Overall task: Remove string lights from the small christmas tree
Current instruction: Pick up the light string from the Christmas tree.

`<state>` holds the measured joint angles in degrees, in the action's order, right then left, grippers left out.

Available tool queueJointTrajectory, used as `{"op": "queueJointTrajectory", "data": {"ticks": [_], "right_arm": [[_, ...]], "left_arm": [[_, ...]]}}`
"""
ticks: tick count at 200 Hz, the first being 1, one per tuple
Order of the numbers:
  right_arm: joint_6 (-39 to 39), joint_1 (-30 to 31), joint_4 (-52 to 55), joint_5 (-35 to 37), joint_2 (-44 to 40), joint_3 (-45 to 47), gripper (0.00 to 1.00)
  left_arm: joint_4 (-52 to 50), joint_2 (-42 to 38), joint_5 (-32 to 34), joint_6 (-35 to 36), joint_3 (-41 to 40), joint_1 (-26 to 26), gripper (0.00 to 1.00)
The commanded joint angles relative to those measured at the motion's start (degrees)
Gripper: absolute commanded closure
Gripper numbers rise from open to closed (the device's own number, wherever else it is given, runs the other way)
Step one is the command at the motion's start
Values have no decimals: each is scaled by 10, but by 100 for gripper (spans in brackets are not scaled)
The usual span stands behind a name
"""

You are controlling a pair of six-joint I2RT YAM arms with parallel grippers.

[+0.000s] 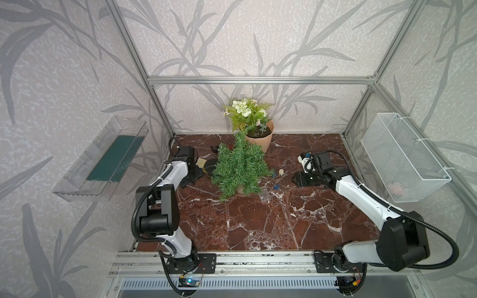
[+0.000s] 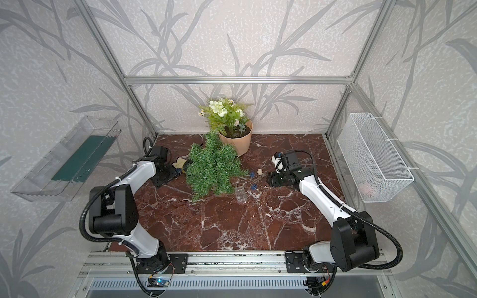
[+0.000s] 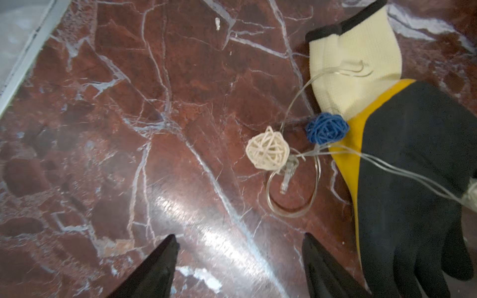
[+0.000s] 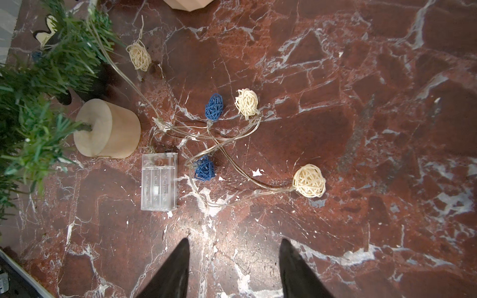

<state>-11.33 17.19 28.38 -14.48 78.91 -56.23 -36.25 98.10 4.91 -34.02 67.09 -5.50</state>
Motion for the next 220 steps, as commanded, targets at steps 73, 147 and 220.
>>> {"op": "queueJointTrajectory", "data": {"ticks": [73, 147, 220], "right_arm": [[10, 2, -12, -7, -19, 18, 45], [7, 2, -21, -11, -14, 24, 45], [0, 2, -32, -17, -14, 33, 45]], "left_arm": [[37, 107, -4, -28, 65, -10, 66], [12, 90, -21, -16, 85, -10, 100], [-12, 13, -134, -2, 142, -5, 100]]}}
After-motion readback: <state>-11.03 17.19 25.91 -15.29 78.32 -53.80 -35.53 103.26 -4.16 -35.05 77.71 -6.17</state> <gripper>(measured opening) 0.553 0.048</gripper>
